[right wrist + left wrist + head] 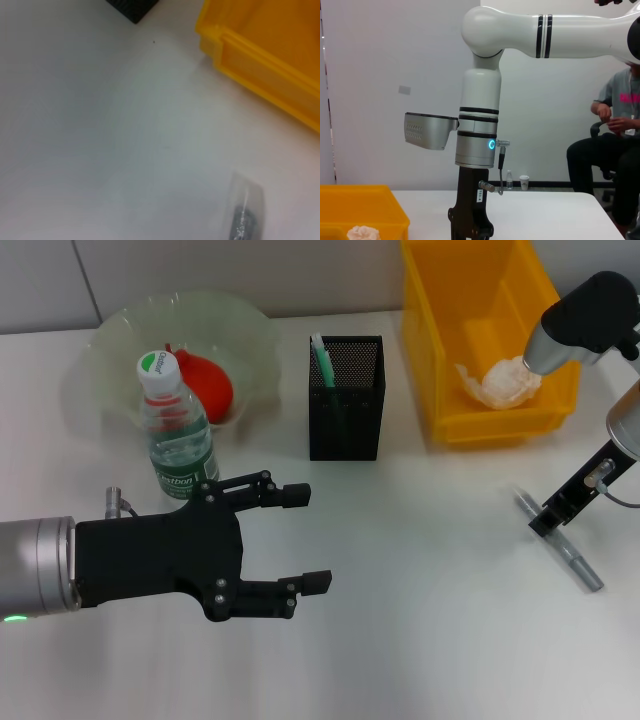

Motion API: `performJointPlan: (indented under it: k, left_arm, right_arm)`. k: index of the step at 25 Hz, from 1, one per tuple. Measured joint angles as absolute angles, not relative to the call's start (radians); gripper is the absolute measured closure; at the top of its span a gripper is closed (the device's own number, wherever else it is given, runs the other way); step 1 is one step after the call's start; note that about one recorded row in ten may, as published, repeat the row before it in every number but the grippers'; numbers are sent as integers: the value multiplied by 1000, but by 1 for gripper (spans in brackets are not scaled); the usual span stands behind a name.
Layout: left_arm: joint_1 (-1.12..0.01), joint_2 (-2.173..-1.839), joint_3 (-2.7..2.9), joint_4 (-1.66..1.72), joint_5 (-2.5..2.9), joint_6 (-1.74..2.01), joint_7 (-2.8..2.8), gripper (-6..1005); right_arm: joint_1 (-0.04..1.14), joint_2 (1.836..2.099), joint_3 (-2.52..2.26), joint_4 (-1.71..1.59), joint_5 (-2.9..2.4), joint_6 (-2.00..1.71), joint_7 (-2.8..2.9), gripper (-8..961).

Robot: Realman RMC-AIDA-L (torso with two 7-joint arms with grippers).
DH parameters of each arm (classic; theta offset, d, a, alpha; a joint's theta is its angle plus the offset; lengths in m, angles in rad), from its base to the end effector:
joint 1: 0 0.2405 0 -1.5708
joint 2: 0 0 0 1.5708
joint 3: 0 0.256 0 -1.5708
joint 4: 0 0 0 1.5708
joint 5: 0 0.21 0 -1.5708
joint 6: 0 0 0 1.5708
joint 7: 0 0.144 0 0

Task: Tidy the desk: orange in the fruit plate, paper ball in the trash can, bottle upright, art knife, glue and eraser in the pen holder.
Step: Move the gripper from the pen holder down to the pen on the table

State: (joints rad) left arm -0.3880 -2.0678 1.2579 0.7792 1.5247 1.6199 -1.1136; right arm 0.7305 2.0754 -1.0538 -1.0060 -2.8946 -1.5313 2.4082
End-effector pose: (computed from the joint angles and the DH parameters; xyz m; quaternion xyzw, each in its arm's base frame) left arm -0.2119 0.2858 -0.0285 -0.9494 -0.0070 -0.3108 0.0446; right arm 0.2532 0.3756 0.0237 -0.8610 0.3994 -0.2531 0.1872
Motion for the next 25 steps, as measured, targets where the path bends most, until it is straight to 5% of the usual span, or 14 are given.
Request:
performJointPlan:
  k: [25]
  left_arm:
    - [-394,-2068,1255,779,1525,1616,-1114,172]
  right_arm:
    - [736,2075,-1054,-986,-2890,-1520,2409,754]
